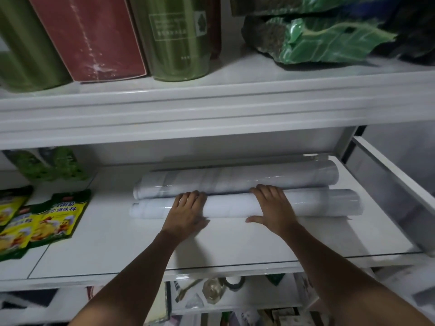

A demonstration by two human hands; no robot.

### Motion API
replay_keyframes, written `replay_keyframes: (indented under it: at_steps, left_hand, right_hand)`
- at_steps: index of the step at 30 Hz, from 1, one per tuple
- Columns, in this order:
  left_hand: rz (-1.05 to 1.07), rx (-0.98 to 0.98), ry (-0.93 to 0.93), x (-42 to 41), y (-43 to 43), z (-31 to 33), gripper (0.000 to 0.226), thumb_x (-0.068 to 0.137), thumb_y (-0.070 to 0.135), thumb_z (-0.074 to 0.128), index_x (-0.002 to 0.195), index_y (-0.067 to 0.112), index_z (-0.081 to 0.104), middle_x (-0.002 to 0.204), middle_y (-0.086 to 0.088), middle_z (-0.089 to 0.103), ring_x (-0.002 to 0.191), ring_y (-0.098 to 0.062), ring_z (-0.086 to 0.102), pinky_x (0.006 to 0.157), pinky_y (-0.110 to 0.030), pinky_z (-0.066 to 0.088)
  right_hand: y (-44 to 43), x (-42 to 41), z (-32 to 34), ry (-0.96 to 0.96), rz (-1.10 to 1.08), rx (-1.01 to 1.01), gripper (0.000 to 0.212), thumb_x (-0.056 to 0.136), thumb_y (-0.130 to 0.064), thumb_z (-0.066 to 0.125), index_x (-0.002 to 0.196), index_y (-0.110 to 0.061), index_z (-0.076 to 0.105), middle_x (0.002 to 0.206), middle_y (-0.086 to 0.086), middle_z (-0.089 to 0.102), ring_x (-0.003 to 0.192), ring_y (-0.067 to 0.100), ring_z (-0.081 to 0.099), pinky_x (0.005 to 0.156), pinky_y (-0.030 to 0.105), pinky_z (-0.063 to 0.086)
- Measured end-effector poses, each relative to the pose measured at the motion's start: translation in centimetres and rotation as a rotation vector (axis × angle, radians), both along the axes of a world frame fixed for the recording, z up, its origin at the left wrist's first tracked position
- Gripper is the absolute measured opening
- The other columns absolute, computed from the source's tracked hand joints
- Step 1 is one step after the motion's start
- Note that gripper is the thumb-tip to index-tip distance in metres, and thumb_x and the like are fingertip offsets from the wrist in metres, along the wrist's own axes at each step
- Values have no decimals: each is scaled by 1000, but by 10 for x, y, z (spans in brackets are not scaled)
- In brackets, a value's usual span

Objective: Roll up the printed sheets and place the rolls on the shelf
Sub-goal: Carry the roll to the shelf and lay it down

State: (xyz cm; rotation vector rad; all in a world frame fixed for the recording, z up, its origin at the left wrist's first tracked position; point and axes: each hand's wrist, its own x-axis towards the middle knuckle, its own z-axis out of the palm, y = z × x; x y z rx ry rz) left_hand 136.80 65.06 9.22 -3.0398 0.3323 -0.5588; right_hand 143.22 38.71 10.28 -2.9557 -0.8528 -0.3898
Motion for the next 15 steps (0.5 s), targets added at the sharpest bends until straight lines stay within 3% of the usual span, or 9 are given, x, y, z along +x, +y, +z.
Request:
replay_keyframes:
  at_steps: [3, 5, 10, 15]
  left_hand:
    - [0, 9, -1, -5, -4, 4, 72, 60, 52, 68, 119, 14, 50, 114, -6, 52, 103, -26, 46, 96, -37, 30]
    - [-14, 28, 14, -10, -4, 5, 75, 61, 55, 68, 122, 15, 50, 118, -6, 52, 106, -26, 47, 98, -39, 31]
    - [-14, 76, 45, -28, -8, 7, 81, 58, 60, 68, 124, 18, 45, 120, -8, 55, 106, -28, 48, 97, -40, 30]
    - [-21, 71, 63, -44, -16, 8, 78, 60, 59, 67, 122, 16, 46, 116, -8, 56, 103, -29, 52, 96, -41, 31]
  right_hand:
    - [1, -11, 4, 22, 9, 11, 79, 75, -75, 38, 123, -14, 54, 124, 7, 56, 107, 28, 54, 93, 42, 44]
    - [0, -19, 6, 28, 22, 14, 77, 77, -73, 33, 125, -16, 52, 126, 6, 55, 110, 27, 53, 96, 42, 43]
    - [-8, -37, 3, 30, 106, 18, 72, 75, -64, 60, 129, -18, 51, 132, 5, 53, 117, 29, 51, 102, 44, 38]
    - [-16, -55, 1, 39, 138, 14, 75, 72, -63, 63, 131, -20, 49, 130, 2, 54, 111, 27, 53, 100, 42, 39]
